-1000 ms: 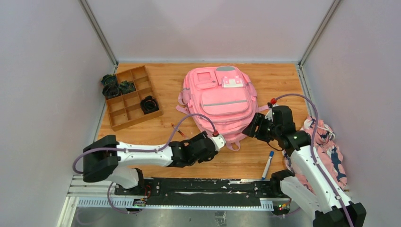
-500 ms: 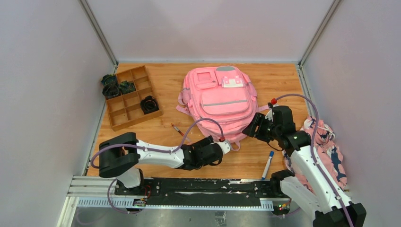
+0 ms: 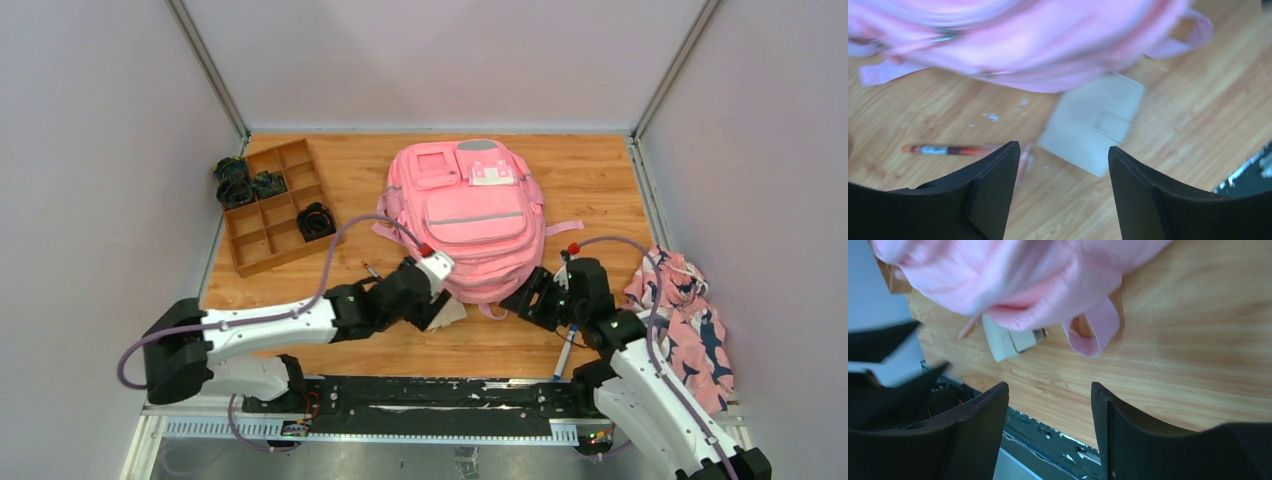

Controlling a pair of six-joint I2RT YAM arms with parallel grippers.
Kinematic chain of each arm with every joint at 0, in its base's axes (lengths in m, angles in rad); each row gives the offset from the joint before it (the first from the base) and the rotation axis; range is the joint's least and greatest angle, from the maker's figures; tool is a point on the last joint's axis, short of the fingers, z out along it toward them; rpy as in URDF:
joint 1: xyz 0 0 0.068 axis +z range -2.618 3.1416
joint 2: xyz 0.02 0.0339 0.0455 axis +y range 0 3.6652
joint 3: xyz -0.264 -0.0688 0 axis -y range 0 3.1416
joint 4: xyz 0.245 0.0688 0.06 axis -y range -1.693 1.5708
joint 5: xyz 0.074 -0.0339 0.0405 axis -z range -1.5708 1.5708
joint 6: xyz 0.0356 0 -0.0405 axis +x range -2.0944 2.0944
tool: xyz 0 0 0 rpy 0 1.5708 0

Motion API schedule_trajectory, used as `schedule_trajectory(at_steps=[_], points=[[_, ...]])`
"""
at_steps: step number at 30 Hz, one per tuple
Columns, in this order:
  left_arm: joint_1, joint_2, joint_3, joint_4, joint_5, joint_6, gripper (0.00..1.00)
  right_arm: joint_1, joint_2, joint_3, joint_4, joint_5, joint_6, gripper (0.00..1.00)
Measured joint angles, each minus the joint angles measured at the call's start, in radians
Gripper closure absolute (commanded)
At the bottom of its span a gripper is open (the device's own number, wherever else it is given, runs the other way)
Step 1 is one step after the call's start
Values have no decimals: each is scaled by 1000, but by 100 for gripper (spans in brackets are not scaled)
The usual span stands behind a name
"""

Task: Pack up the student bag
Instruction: Pick up the personal item from the center of the board.

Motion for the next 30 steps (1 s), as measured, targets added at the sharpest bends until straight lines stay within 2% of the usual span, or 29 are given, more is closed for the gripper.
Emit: schedule_trajectory(at_steps=[3,7,13,22,30], points=[[116,-114,-34,4,14,-69,31,77,-85,-169,112,-7,155,32],[223,-132,-81,47,85,-177,31,197,-162,-337,256,43,374,28],[374,-80,-266,223,272,-309,31,364,-122,-383,437,188,578,27],[390,19,-254,358,435,-330,31,490,180,-363,670,270,728,27],[390,106,-214,390,546,-266,33,517,276,-348,758,312,787,28]])
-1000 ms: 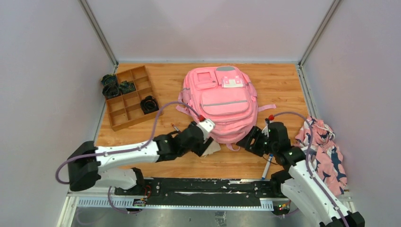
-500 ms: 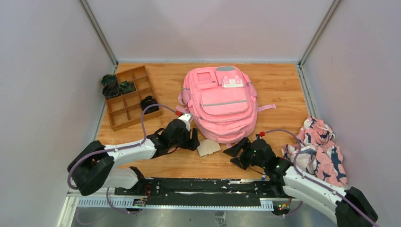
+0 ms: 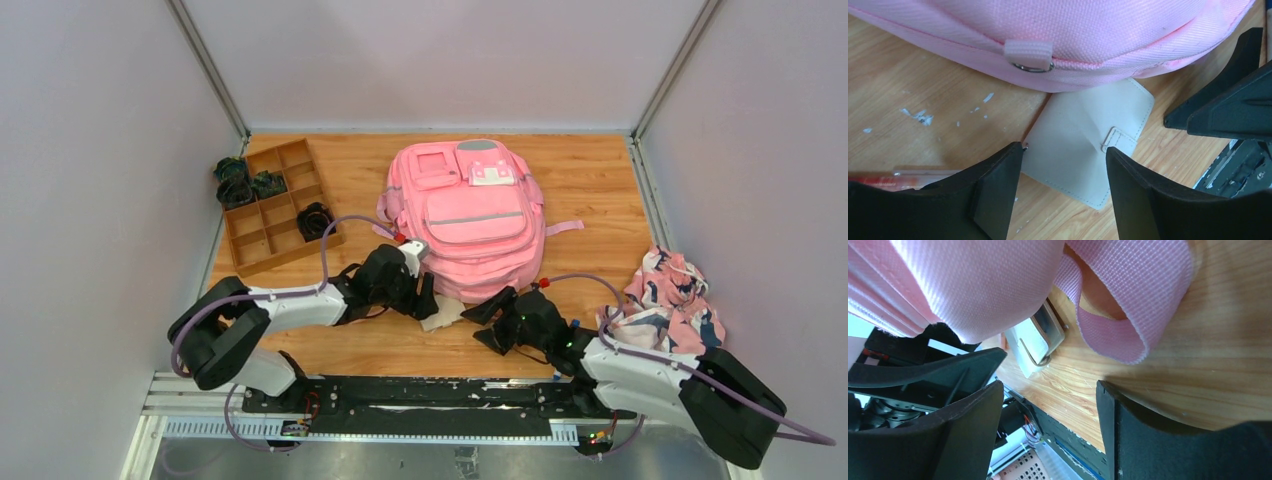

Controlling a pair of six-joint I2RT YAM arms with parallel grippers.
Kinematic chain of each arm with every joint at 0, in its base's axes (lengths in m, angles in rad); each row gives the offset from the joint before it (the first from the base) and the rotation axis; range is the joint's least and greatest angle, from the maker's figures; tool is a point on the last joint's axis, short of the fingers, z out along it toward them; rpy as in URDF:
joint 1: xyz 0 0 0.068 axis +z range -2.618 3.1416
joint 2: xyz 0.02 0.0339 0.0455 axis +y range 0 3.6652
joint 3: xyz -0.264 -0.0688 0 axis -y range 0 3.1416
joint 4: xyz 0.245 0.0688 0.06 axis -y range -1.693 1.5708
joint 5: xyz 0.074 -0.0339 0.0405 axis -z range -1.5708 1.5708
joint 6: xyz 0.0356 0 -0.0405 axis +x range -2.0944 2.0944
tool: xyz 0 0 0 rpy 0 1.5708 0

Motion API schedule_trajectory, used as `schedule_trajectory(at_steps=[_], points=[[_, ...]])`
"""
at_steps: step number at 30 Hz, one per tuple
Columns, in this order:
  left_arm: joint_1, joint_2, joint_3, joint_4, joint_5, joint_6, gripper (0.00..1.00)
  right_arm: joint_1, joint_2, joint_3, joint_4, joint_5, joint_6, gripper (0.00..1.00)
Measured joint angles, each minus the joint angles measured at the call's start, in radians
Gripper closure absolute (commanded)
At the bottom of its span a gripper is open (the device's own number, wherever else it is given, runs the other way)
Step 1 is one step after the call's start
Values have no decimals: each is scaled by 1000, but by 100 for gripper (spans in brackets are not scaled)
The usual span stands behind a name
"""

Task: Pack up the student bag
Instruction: Pick up the personal item from the center of the board.

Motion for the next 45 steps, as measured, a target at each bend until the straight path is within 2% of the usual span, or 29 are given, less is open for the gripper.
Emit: schedule_trajectory(at_steps=[5,15,27,33,35,39,42,45], points=[[5,67,34,2,65,19,36,1,56,-4,66,1,48,29],[5,72,42,3,203,15,37,15,133,-4,150,16,84,37],[-17,80,42,5,259,-3,37,17,262,-13,330,87,61,43],[-17,84,42,10,262,-4,38,17,342,-6,411,81,47,56],[-17,85,42,12,265,-7,38,17,349,-4,412,78,35,67],[-24,84,42,19,272,-11,37,18,351,-2,393,75,-4,97],[-27,66,42,5,268,-7,37,18,320,6,369,70,-29,100],[-29,-18,60,-84,246,17,36,18,237,6,286,53,-61,100]])
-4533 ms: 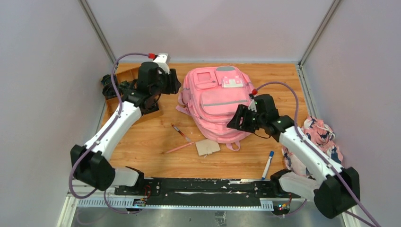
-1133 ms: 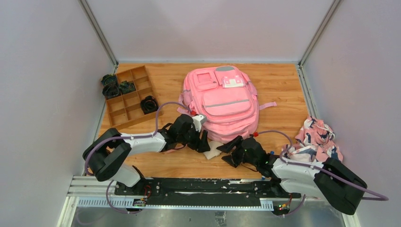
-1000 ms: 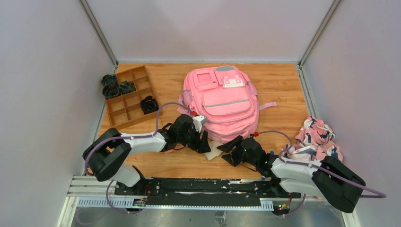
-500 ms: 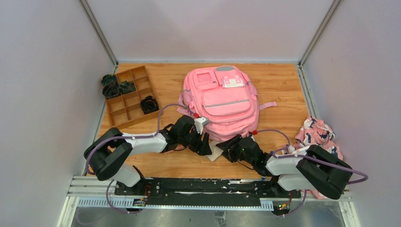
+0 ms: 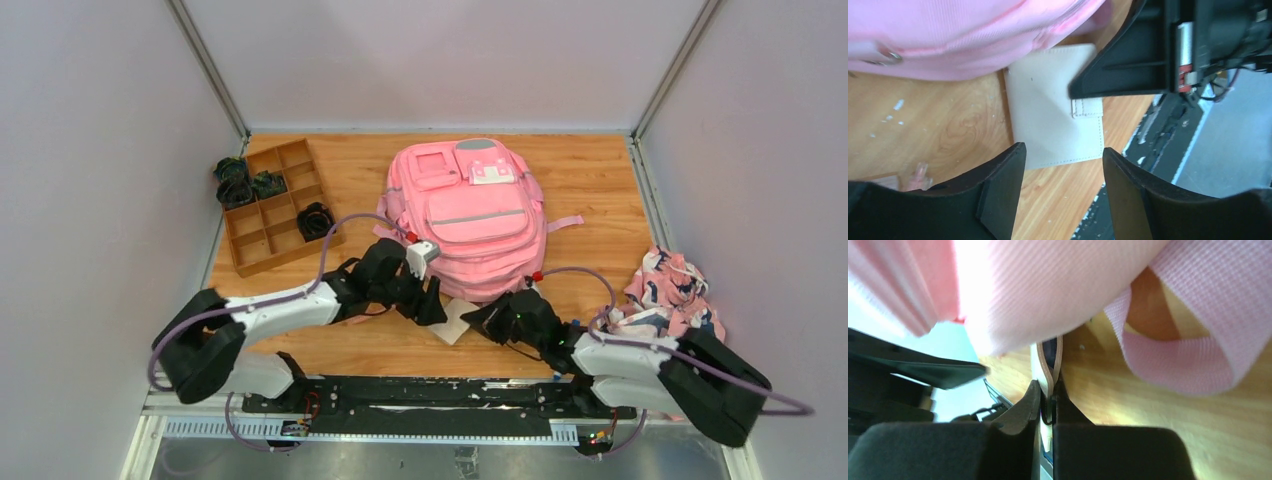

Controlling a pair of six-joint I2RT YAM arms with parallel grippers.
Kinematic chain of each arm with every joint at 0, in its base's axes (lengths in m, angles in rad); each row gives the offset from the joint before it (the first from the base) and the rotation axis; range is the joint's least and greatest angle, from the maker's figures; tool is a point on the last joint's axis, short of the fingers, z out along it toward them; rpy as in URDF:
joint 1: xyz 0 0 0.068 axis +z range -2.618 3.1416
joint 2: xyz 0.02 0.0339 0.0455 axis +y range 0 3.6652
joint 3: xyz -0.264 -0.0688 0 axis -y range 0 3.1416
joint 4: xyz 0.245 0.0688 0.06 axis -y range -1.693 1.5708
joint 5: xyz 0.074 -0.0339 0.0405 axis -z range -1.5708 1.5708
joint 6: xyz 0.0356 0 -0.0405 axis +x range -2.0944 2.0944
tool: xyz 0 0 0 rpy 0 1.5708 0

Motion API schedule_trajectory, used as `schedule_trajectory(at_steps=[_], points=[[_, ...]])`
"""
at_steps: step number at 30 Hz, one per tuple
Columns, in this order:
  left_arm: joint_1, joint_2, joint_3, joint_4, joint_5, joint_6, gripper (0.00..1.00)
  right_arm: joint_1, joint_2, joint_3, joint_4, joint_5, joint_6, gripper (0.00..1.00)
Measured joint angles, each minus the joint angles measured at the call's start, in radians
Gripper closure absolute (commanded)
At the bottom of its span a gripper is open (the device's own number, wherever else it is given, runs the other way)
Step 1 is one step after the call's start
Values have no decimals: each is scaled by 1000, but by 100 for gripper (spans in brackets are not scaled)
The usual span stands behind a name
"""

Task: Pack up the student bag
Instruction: Pick up the personal item from the center of the board.

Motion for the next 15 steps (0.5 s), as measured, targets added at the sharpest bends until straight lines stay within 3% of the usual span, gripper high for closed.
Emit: schedule_trajectory(at_steps=[8,15], points=[[0,-284,229,-254,-141,95,34,5,-509,9,-479,-23,-133,100],[-10,-164,489,-350,-315,228,32,5,-832,38,-834,81,-185,100]])
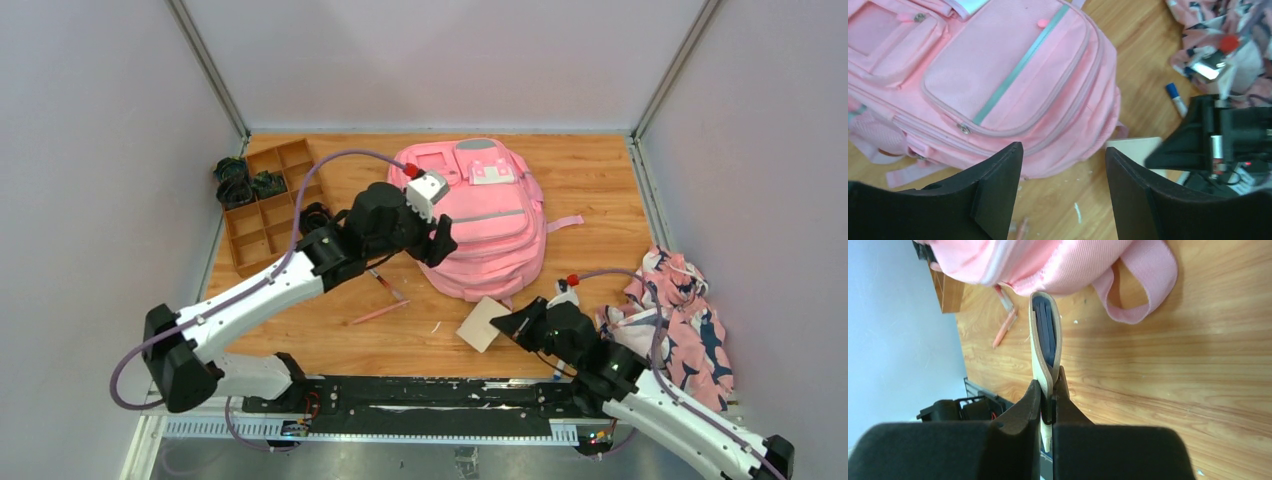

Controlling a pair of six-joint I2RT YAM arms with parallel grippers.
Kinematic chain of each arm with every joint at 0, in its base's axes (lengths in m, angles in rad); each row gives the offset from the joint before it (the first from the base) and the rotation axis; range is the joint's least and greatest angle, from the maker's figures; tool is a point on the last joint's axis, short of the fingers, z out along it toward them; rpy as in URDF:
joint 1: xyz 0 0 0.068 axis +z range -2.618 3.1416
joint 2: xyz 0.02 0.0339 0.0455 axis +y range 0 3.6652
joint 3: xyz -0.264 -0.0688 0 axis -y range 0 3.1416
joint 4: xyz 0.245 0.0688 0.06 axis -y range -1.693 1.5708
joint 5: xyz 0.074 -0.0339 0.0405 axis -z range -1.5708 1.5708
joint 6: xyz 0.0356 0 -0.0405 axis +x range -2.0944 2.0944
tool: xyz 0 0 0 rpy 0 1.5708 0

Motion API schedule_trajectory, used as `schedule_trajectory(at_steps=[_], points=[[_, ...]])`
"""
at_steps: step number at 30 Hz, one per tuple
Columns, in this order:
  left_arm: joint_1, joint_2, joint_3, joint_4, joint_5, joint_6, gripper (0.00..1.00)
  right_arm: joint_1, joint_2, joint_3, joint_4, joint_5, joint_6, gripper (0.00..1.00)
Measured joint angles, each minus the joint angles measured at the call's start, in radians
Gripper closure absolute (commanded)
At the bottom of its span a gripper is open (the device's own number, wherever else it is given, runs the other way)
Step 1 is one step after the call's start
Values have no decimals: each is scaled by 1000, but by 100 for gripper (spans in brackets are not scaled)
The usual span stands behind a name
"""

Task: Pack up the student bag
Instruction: Pick up the personal item from the center of the board, then place the personal item in the student bag.

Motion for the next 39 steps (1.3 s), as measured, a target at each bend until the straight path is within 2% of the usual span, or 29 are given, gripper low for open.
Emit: schedule_trajectory(at_steps=[4,12,20,23,27,29,32,33,39], points=[[-65,142,111,-60,-102,114,32,0,-66,93,-153,109,-50,100],[-169,338,217,-125,-190,290,39,-1,64,338,-304,281,-183,100],[-175,515,328,-152,-233,318,46,-3,45,367,-380,385,-253,100],[-175,558,352,-163,-245,314,54,-3,31,373,-402,406,-258,100],[-175,600,373,-170,-269,302,56,-3,9,376,-431,415,-256,100],[-177,604,375,-171,-278,296,61,-3,-5,376,-443,417,-252,100],[-180,604,377,-169,-314,291,94,-4,-28,376,-457,420,-243,100],[-180,604,377,-167,-333,289,100,-5,-34,376,-463,423,-240,100],[-186,608,378,-164,-430,288,100,-5,-39,375,-473,428,-226,100]])
